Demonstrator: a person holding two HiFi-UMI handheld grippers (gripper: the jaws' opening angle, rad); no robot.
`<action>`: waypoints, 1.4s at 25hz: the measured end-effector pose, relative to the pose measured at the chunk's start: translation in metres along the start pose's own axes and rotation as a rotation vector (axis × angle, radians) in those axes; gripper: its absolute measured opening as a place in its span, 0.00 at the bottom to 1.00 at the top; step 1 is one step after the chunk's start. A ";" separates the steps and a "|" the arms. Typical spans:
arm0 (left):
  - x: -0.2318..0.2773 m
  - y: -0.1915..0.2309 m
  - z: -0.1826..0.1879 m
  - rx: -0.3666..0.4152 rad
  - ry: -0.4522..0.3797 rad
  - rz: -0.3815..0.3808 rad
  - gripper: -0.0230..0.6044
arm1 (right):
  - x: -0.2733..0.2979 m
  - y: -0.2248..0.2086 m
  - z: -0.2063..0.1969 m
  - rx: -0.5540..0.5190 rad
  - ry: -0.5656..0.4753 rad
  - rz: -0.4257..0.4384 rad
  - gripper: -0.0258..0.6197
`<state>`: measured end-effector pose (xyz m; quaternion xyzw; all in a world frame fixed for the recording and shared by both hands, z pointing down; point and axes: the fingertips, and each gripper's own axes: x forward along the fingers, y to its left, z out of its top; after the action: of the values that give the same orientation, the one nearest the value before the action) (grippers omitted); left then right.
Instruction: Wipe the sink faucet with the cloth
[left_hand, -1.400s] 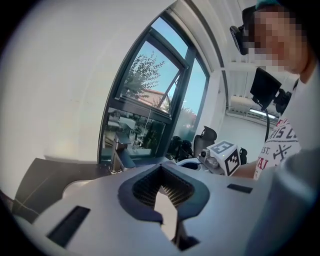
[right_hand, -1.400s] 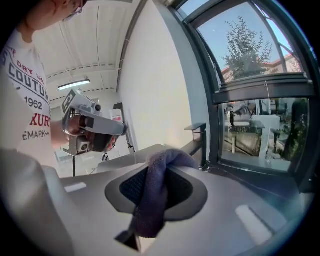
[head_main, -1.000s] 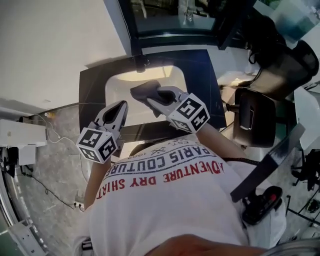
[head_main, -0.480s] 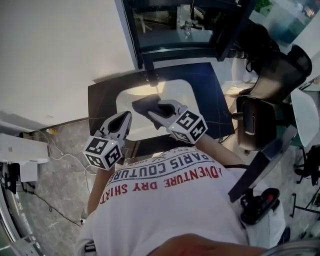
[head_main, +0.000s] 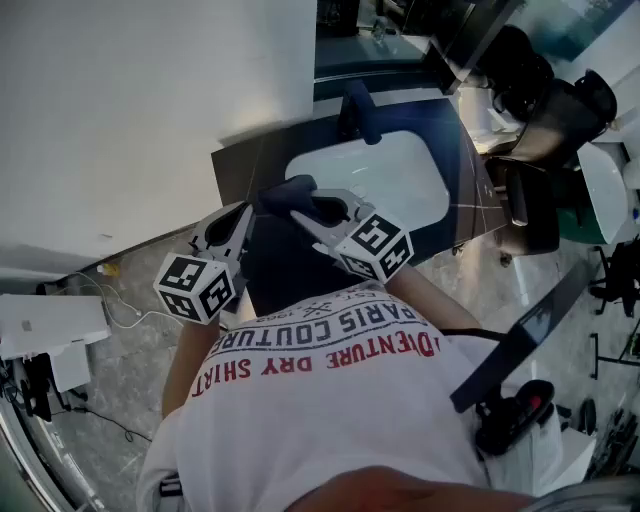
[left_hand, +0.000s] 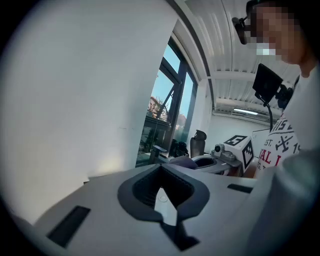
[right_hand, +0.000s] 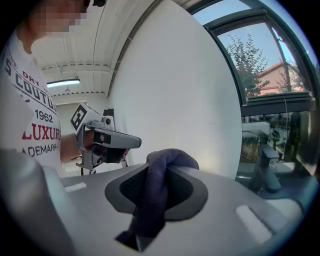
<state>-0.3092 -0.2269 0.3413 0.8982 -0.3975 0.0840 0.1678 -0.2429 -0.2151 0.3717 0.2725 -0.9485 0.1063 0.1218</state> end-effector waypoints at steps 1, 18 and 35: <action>-0.007 0.006 -0.002 0.005 0.008 -0.019 0.04 | 0.006 0.007 0.001 0.013 -0.009 -0.015 0.14; 0.041 0.019 -0.022 -0.021 0.079 -0.296 0.04 | 0.013 -0.027 -0.016 0.084 0.019 -0.300 0.14; 0.103 0.059 -0.008 -0.025 0.112 -0.277 0.04 | 0.012 -0.193 0.080 -0.084 -0.170 -0.658 0.14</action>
<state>-0.2842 -0.3315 0.3917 0.9362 -0.2610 0.1052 0.2107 -0.1619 -0.4027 0.3260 0.5666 -0.8200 -0.0008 0.0813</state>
